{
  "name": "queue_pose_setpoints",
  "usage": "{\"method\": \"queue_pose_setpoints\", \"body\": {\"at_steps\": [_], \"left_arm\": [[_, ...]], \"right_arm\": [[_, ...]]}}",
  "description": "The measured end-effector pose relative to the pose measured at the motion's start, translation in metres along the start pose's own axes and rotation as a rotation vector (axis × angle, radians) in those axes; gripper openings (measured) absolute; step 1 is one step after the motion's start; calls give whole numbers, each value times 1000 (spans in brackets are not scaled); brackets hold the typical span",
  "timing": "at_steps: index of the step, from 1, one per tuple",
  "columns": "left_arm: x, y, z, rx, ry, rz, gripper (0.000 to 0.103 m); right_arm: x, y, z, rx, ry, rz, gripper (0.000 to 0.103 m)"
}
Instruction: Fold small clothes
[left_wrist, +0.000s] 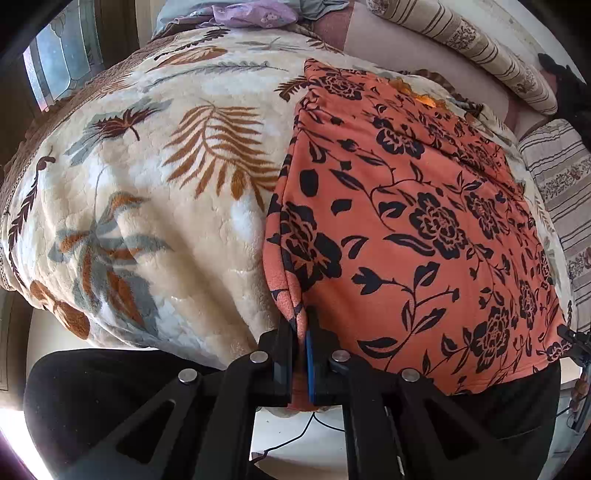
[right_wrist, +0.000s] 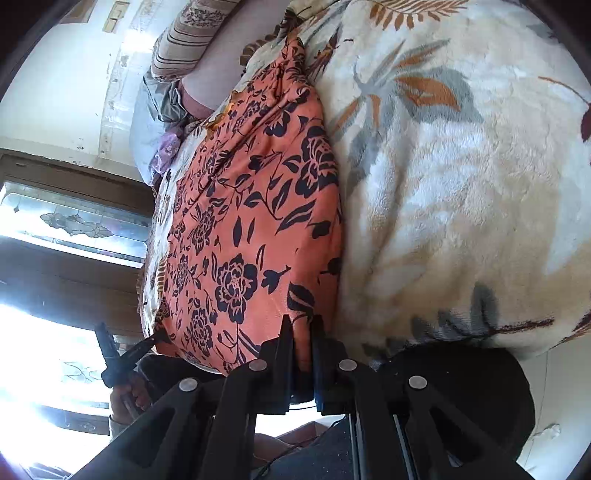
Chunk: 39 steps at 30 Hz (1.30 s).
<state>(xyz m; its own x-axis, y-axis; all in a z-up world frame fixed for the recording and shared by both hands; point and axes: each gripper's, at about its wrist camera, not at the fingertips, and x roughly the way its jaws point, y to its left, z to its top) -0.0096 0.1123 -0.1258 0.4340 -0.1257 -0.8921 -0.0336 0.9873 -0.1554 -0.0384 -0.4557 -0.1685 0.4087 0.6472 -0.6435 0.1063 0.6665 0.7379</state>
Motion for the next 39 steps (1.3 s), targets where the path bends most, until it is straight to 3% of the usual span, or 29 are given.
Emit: {"method": "queue_pose_setpoints", "body": {"at_steps": [4, 8, 11, 14, 17, 20, 22, 23, 25, 27, 30, 33, 35, 39], "left_arm": [[-11, -1, 14, 18, -42, -16, 5], [18, 4, 19, 9, 86, -22, 5], [1, -5, 50, 34, 33, -84, 5], [-21, -16, 114, 42, -73, -177, 5], [-28, -25, 192, 33, -198, -244, 5], [-2, -34, 255, 16, -299, -218, 6], [32, -41, 274, 28, -249, -145, 6], [44, -42, 273, 26, -238, -155, 6], [64, -44, 260, 51, -227, -154, 6], [76, -41, 247, 62, -211, -118, 6], [86, -29, 238, 33, -184, -121, 6], [80, -26, 235, 16, -198, -129, 6], [78, -28, 232, 18, -202, -131, 6], [74, -35, 224, 40, -219, -114, 6]], "right_arm": [[-9, 11, 13, -17, -35, 37, 9], [18, -3, 23, 42, 45, -1, 9], [24, 9, 39, 43, 54, 27, 8], [11, 44, 93, -28, -25, 76, 8], [-9, 80, 176, -79, -194, 141, 8], [-11, 88, 247, -62, -351, 109, 8], [3, 80, 269, -31, -394, 46, 12], [13, 73, 271, -8, -373, 57, 13], [35, 63, 254, 13, -289, 103, 26], [48, 60, 219, -2, -235, 76, 80], [37, 67, 154, -93, -238, 72, 81], [24, 61, 104, -7, -218, 110, 81], [21, 57, 80, 26, -214, 86, 81], [51, 46, 51, 96, -138, 78, 81]]}}
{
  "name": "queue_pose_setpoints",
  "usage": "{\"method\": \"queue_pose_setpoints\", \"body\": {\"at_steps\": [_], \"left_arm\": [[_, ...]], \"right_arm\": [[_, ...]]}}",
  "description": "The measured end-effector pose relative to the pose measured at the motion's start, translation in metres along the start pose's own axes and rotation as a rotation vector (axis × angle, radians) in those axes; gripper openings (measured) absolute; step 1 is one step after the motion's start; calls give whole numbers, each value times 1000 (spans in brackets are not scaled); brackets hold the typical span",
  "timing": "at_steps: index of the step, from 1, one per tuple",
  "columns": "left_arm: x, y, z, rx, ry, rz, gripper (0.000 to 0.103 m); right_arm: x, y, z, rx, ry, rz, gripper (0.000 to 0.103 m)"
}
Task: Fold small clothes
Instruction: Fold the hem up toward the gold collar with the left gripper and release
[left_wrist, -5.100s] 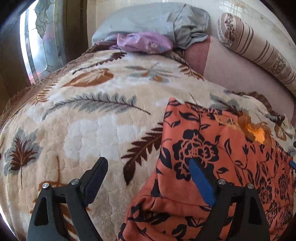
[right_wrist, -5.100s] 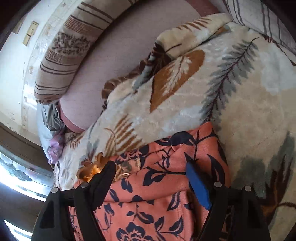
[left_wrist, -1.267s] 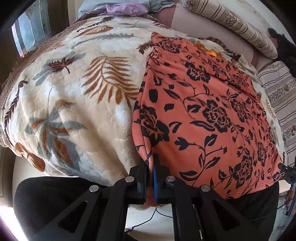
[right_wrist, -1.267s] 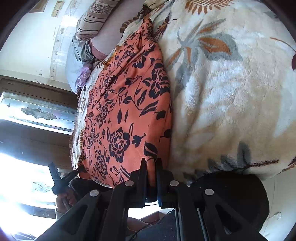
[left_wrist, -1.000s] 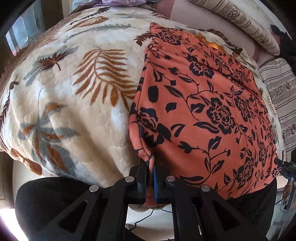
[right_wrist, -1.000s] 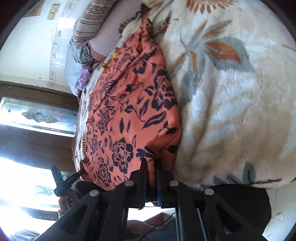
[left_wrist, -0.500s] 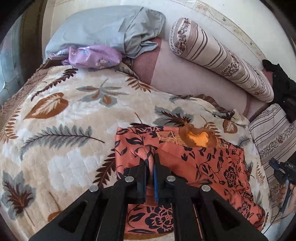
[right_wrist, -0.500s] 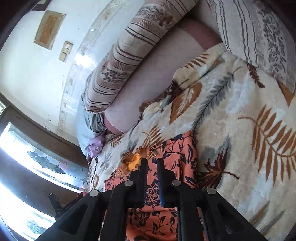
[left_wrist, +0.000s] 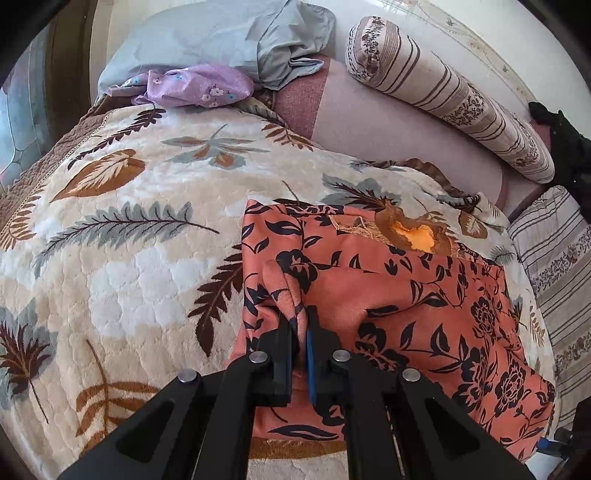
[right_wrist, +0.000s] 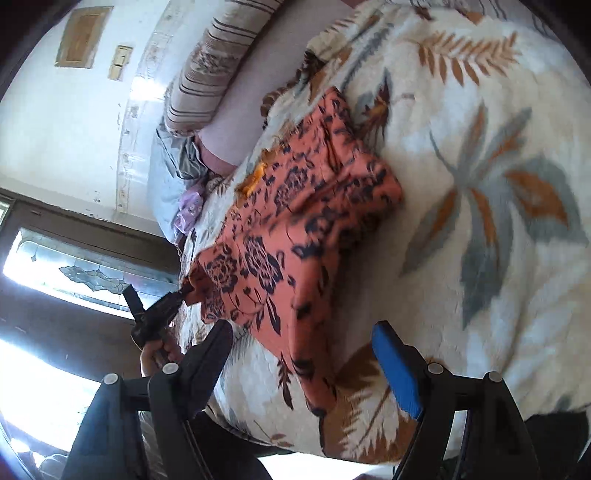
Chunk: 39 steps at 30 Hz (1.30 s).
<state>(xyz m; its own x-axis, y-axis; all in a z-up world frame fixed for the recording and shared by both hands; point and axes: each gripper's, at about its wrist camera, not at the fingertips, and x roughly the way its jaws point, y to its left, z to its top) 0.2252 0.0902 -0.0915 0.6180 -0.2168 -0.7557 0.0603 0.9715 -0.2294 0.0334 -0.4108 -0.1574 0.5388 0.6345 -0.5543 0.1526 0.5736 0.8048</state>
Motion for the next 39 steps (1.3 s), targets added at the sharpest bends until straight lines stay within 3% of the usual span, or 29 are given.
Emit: {"method": "queue_pose_setpoints", "body": {"at_steps": [2, 4, 5, 6, 10, 15, 20, 23, 24, 25, 26, 27, 28, 29, 31, 32, 35, 37, 39], "left_arm": [[-1, -1, -4, 0, 0, 11, 6], [-4, 0, -7, -9, 1, 10, 6], [-6, 1, -9, -11, 0, 11, 6], [-10, 1, -11, -8, -4, 9, 6], [-37, 4, -19, 13, -65, 4, 6], [-83, 0, -22, 47, -163, -26, 6], [-101, -1, 20, 15, -266, -58, 6], [-56, 0, 67, 11, -232, -31, 9], [-28, 0, 82, 19, -188, 0, 10], [3, 2, 91, 24, -146, 40, 11], [36, 5, 95, 19, -77, 87, 18], [63, 10, 94, -1, 4, 142, 20], [81, 17, 89, -24, 66, 174, 20], [87, 22, 81, -38, 83, 157, 21], [74, 32, 68, -49, 27, 136, 34], [61, 35, 63, -47, -13, 146, 50], [9, 43, 44, -49, -150, 185, 61], [-12, 46, 27, -55, -162, 155, 73], [-10, 47, 5, -72, -119, 122, 80]], "right_arm": [[19, 4, -5, -46, 27, -9, 81], [40, 4, -7, -42, 50, -43, 64], [47, 5, -7, -50, 71, -52, 12], [50, 7, -8, -59, 74, -89, 5], [31, 30, -9, -122, 55, -48, 5], [-11, 65, 23, -183, -30, 55, 5], [-25, 88, 116, -197, -153, 200, 5], [13, 79, 194, -99, -164, 256, 9], [37, 67, 222, -60, -140, 236, 11], [61, 55, 245, -61, -131, 148, 17], [78, 42, 261, -53, -145, 31, 41], [91, 26, 269, -14, -150, -40, 73], [104, 10, 270, 42, -131, -57, 76], [110, 2, 265, 68, -122, -26, 76], [103, 2, 243, 18, -161, -22, 76], [96, 7, 231, -35, -172, -60, 76], [73, 14, 196, -120, -165, -137, 76], [74, 18, 178, -188, -111, -204, 76], [81, 14, 166, -231, -67, -251, 76]]}}
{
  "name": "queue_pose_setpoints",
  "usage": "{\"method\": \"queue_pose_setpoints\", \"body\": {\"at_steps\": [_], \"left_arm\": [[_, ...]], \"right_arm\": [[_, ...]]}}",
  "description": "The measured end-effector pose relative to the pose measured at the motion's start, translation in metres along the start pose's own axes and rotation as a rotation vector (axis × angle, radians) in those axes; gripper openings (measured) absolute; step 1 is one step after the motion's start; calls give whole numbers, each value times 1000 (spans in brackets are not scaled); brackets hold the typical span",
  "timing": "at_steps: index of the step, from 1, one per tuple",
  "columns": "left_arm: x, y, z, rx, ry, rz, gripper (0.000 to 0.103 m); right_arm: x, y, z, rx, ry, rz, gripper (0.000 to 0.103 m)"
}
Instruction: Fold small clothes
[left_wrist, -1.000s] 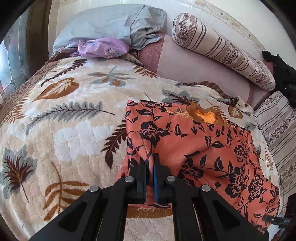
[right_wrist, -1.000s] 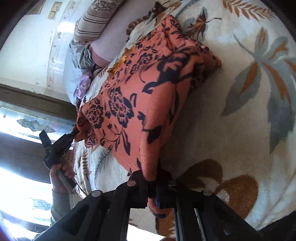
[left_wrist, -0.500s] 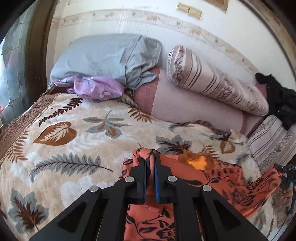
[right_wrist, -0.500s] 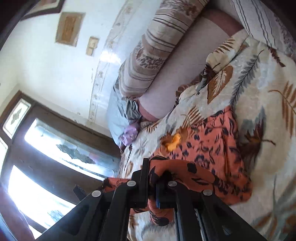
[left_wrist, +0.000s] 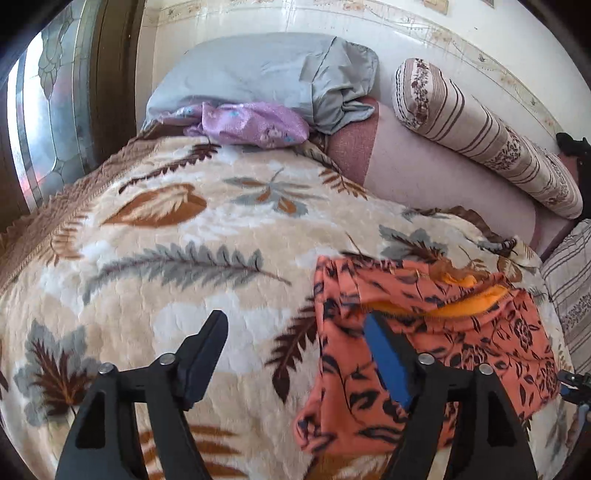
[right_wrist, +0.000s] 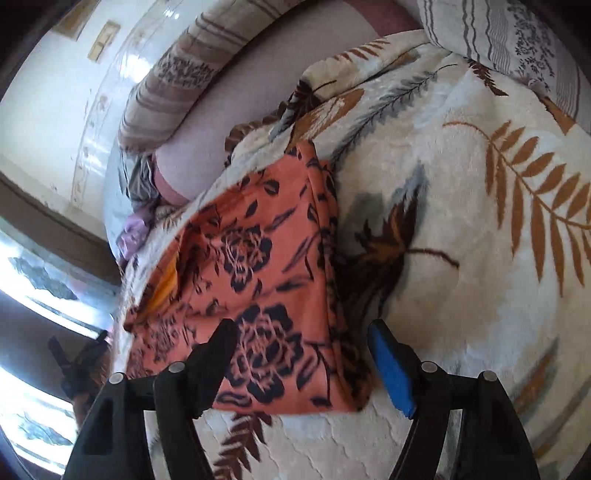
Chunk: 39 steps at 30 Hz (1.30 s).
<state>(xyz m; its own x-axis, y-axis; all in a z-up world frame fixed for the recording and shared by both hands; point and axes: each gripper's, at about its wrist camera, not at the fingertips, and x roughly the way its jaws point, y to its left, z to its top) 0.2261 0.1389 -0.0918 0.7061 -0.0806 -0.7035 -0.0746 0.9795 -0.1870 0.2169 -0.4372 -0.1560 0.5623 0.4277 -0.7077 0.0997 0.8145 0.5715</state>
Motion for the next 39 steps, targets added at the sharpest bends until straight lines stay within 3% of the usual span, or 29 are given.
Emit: {"method": "queue_pose_setpoints", "body": {"at_steps": [4, 5, 6, 8, 9, 11, 14, 18, 20, 22, 23, 24, 25, 26, 27, 31, 39], "left_arm": [[53, -24, -39, 77, 232, -8, 80], [57, -30, -43, 99, 209, 25, 80], [56, -37, -43, 123, 180, 31, 61], [59, -47, -32, 99, 263, -37, 23], [56, -51, -24, 85, 286, -28, 20], [38, -57, -8, 93, 253, -24, 19], [-13, -55, 9, 64, 184, -102, 18], [-86, -44, -10, 67, 136, -168, 19], [-96, -30, -43, 51, 166, -170, 24], [-80, -19, -88, 71, 252, -131, 37], [-63, -13, -112, 88, 335, -81, 39], [-50, -5, -132, 84, 409, -49, 42], [-61, 2, -136, 57, 324, -90, 42], [-72, 4, -134, 53, 305, -82, 42], [-79, 3, -129, 61, 309, -52, 42], [-98, -10, -97, 154, 181, -46, 43], [-20, -43, -58, 253, 229, -56, 45]], "right_arm": [[30, 8, 0, -58, 38, -36, 76], [36, 16, 2, -76, 55, -41, 73], [42, 25, 3, -89, 79, -67, 60], [47, 35, 4, -78, 135, -65, 29], [45, 43, 5, -94, 137, -94, 28], [28, 57, 8, -97, 115, -82, 26], [-19, 75, 9, -98, 49, -24, 24], [-91, 83, -23, -140, 29, 27, 24], [-108, 64, -54, -104, 63, 51, 27], [-101, 26, -99, -53, 117, 12, 55], [-90, 7, -118, -37, 160, -28, 90], [-77, -17, -139, -1, 226, -92, 94], [-76, -32, -154, 30, 222, -81, 91], [-92, -33, -159, 12, 126, -32, 91], [-104, -35, -159, 36, 92, -24, 91], [-135, -37, -136, 81, -45, -23, 91], [-106, -28, -94, -3, -73, -64, 91]]}}
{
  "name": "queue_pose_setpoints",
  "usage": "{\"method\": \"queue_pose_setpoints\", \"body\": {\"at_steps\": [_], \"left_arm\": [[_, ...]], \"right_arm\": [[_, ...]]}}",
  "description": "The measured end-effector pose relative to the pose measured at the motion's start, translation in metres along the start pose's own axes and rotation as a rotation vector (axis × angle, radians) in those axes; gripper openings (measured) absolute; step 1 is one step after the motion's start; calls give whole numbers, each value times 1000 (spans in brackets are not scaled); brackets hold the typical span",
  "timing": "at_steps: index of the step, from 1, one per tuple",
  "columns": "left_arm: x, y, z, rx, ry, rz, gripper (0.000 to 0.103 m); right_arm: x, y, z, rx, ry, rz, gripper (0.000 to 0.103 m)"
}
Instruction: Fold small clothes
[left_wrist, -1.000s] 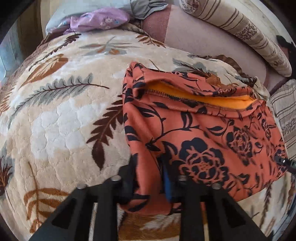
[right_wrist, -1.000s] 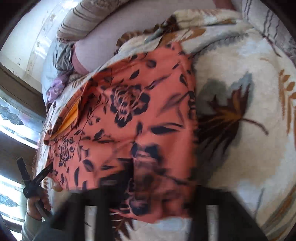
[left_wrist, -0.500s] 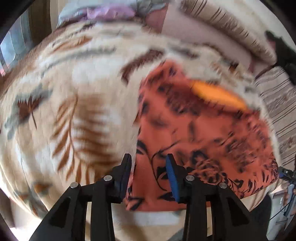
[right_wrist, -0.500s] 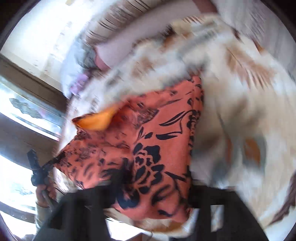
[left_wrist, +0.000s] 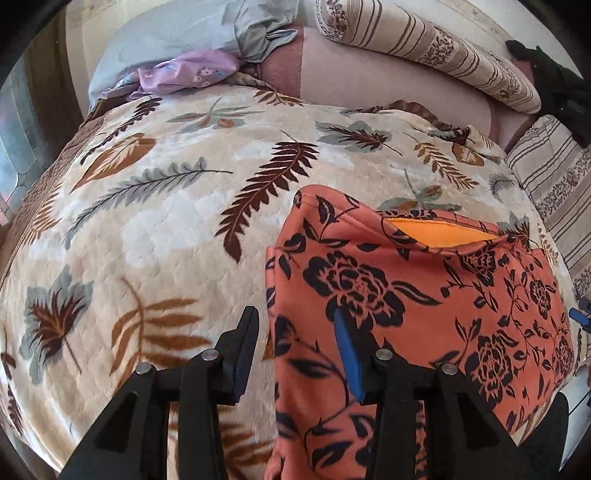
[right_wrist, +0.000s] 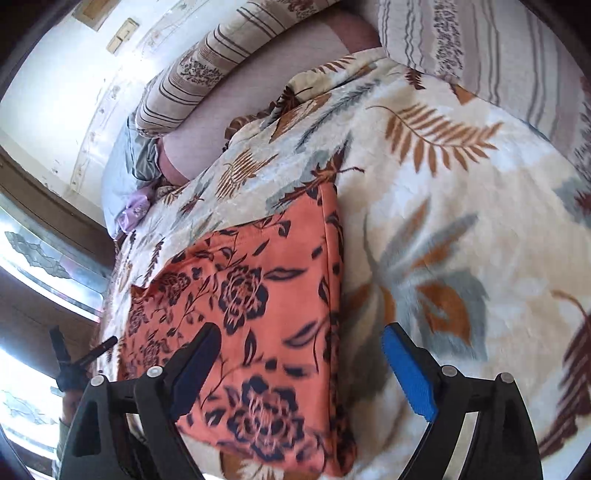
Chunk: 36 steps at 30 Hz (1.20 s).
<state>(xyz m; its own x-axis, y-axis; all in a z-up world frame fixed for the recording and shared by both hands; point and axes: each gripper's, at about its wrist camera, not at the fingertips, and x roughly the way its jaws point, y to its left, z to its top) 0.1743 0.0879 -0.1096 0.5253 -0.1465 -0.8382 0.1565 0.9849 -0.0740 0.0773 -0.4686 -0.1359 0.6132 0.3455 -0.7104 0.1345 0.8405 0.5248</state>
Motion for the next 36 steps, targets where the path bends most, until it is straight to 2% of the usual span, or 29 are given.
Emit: {"method": "queue_pose_setpoints", "body": {"at_steps": [4, 8, 12, 13, 14, 15, 17, 18, 19, 20, 21, 24, 28, 33, 36], "left_arm": [[31, -6, 22, 56, 15, 41, 45], [50, -6, 37, 52, 18, 22, 55], [62, -8, 49, 53, 2, 20, 56], [66, -7, 51, 46, 4, 19, 56], [71, -5, 55, 26, 14, 12, 50], [75, -2, 58, -6, 27, 1, 29], [81, 6, 64, -86, 49, -32, 9], [81, 7, 67, -104, 52, -44, 7], [80, 6, 68, -100, 50, -48, 6], [78, 3, 69, -89, 42, -43, 6], [72, 1, 69, -80, 29, -38, 6], [37, -2, 67, -69, -66, -37, 5], [-43, -8, 53, -37, -237, -55, 5], [-171, -2, -12, -6, -480, -82, 6], [-234, 7, -58, -1, -572, -86, 6]], "right_arm": [[40, 1, 24, -47, 2, -61, 91], [62, 0, 48, -58, -8, -68, 91], [80, 7, 70, -108, -23, -100, 90], [89, 9, 74, -133, -9, -116, 86], [96, 11, 77, -151, 3, -127, 79], [102, 12, 80, -161, 17, -140, 60], [109, 16, 85, -178, 28, -164, 35], [111, 19, 87, -185, 41, -168, 31], [112, 22, 88, -194, 55, -167, 19], [110, 25, 89, -203, 60, -169, 13], [105, 29, 89, -211, 56, -172, 11], [76, 43, 88, -229, -11, -170, 9], [9, 67, 79, -257, -151, -134, 8], [-103, 93, 34, -278, -368, -37, 8], [-168, 99, -7, -266, -473, 45, 8]]}}
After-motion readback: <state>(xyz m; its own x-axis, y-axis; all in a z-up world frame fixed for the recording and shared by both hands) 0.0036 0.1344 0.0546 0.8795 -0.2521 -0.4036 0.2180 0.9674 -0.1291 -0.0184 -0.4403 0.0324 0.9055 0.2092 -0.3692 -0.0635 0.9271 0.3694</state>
